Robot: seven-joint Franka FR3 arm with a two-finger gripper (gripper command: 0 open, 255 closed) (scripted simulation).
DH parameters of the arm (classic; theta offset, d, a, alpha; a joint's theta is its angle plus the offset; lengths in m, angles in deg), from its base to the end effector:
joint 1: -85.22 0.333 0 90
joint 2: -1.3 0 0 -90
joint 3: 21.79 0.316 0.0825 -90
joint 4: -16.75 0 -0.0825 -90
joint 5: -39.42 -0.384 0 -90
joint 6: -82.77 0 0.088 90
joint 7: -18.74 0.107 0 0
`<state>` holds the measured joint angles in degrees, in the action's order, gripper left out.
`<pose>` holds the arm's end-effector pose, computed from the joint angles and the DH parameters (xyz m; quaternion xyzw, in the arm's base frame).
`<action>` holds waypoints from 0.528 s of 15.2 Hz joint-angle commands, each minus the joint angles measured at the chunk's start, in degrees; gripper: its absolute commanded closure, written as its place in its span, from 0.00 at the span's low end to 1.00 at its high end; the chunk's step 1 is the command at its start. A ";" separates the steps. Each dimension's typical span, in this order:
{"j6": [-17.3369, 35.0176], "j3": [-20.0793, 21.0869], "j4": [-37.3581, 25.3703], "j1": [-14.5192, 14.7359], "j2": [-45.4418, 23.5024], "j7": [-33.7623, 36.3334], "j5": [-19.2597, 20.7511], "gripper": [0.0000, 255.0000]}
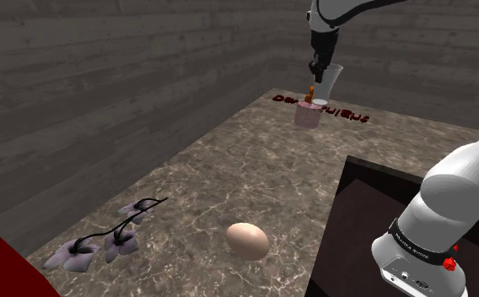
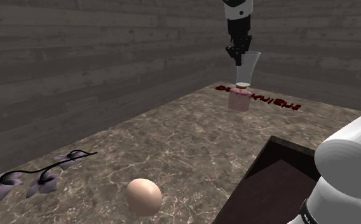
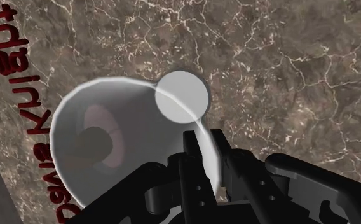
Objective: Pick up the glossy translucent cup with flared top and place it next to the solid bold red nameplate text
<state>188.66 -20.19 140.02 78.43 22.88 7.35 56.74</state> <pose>0.4457 -0.0626 0.5636 0.9839 0.0885 0.0136 0.1549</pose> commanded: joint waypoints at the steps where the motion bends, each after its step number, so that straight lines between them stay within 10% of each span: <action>1: 0.59 -2.25 0.81 -1.14 1.17 -3.15 0.62 1.00; 8: 3.67 -9.60 2.45 -4.68 2.69 -12.52 2.73 1.00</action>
<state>191.94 -28.66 142.76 74.26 25.72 -3.61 59.19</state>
